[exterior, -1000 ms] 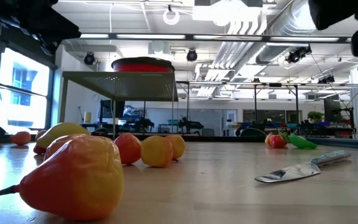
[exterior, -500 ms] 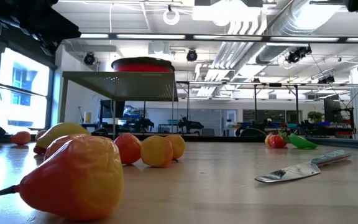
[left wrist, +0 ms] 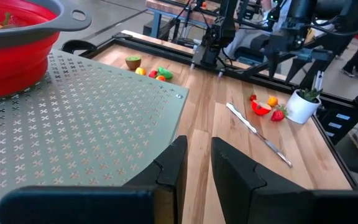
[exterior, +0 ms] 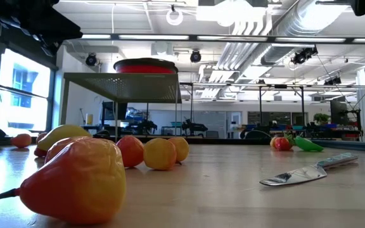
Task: Pick & Place Fruit
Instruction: Put the half apple into the red strainer on the shelf
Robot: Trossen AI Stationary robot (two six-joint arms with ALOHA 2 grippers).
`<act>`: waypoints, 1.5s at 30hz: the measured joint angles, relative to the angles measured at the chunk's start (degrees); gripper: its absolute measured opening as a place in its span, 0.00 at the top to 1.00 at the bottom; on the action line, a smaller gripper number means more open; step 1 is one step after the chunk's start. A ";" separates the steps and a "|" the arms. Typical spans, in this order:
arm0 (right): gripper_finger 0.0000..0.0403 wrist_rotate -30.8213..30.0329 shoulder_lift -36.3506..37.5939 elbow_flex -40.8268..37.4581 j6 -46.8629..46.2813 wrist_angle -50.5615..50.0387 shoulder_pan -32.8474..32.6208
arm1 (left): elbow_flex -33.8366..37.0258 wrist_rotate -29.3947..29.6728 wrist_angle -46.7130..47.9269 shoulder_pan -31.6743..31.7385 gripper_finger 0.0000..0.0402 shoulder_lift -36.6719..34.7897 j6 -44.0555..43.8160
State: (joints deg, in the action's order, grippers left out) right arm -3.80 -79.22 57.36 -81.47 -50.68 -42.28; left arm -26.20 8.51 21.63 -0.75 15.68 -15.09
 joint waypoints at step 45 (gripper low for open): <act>0.22 -3.33 -19.88 0.00 -0.81 6.69 0.02 | 0.00 0.11 0.29 -0.02 0.83 0.02 0.02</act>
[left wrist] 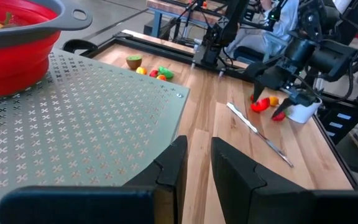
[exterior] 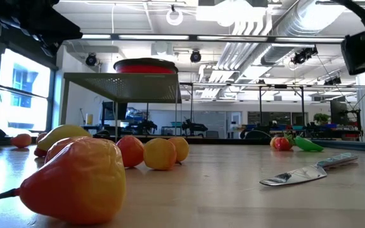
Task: Pick & Place Fruit
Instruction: Put the half apple into the red strainer on the shelf
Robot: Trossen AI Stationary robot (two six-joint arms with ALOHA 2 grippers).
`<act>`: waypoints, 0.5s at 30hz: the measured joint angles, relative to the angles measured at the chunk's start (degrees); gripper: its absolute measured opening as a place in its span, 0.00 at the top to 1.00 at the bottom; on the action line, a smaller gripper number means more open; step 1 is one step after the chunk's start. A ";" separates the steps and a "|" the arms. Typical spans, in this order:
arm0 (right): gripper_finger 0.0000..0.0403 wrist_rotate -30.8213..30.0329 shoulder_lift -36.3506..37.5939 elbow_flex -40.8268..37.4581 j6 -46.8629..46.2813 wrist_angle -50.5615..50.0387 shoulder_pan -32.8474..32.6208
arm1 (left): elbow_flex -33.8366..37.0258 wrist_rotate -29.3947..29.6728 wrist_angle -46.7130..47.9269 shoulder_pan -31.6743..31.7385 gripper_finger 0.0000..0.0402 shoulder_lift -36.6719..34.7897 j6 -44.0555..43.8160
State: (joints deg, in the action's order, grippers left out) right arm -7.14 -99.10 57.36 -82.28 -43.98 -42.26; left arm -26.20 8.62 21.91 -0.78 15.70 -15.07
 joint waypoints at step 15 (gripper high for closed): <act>0.34 1.31 -0.77 0.00 0.00 0.46 0.31 | 0.02 -0.13 1.09 0.01 0.83 0.01 -0.01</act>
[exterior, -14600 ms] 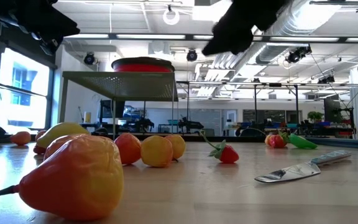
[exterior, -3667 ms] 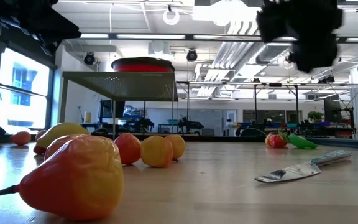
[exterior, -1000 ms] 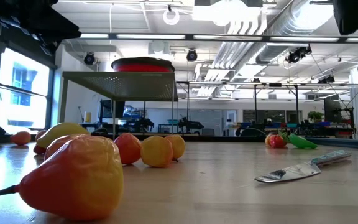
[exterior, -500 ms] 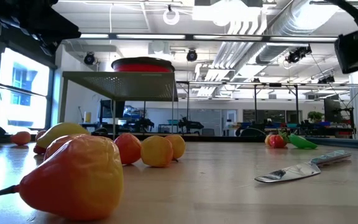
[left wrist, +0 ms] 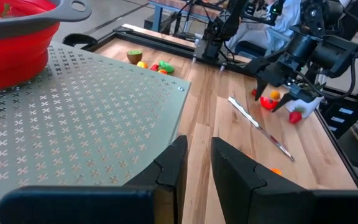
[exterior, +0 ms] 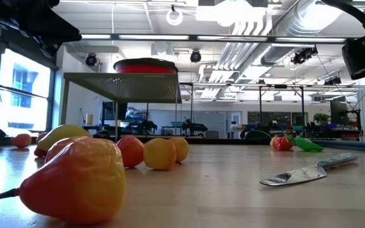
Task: Pick & Place Fruit
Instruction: Put the half apple into the red strainer on the shelf
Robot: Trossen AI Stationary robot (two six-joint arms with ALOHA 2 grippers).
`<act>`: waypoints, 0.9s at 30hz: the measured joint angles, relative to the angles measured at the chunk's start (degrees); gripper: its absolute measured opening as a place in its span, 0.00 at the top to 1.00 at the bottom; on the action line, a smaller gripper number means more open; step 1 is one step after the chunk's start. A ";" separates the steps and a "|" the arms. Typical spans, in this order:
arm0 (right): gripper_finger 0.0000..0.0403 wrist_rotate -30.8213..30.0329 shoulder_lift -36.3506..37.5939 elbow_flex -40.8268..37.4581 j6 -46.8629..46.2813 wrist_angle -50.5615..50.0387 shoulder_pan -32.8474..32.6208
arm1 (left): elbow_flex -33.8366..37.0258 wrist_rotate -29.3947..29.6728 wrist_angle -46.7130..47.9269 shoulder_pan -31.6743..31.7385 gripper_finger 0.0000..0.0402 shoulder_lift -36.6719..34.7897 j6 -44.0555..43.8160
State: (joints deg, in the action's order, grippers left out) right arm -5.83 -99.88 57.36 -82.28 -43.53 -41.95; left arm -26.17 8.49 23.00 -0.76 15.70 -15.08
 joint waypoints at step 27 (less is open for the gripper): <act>0.35 1.28 0.11 0.02 1.09 0.04 0.41 | 0.00 0.26 0.12 0.01 0.83 -0.01 0.01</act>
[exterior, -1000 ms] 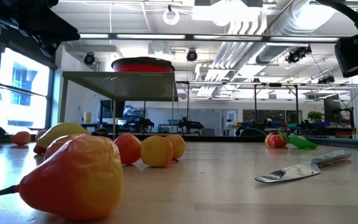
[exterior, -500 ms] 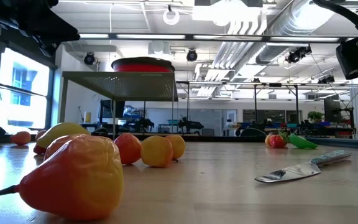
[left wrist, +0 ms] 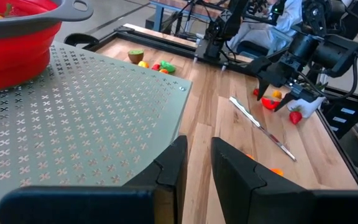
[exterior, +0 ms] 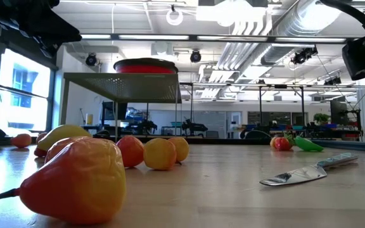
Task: Pick & Place Fruit
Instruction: Put the half apple into the red strainer on the shelf
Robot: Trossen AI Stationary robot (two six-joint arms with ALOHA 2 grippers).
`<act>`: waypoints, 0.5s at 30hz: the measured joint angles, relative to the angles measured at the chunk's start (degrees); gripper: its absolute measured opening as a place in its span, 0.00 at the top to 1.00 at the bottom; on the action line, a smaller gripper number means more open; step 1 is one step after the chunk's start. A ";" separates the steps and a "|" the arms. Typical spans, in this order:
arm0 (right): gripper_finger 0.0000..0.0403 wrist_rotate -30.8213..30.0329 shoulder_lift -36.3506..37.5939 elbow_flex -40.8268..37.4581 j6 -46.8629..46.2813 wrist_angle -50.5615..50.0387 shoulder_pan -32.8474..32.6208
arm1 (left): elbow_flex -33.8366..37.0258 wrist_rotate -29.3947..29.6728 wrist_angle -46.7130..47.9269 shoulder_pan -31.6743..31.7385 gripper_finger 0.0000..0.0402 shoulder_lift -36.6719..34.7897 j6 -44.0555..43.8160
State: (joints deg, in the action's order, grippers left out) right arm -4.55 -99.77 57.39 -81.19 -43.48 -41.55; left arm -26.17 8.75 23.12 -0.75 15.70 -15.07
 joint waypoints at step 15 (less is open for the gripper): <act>0.38 -0.03 0.00 0.00 0.44 0.07 0.73 | 0.00 -0.04 0.23 -0.02 0.83 -0.02 0.00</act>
State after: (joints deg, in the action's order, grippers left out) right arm -4.58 -99.77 57.39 -80.75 -43.42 -40.82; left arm -26.17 8.71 23.35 -0.78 15.68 -15.07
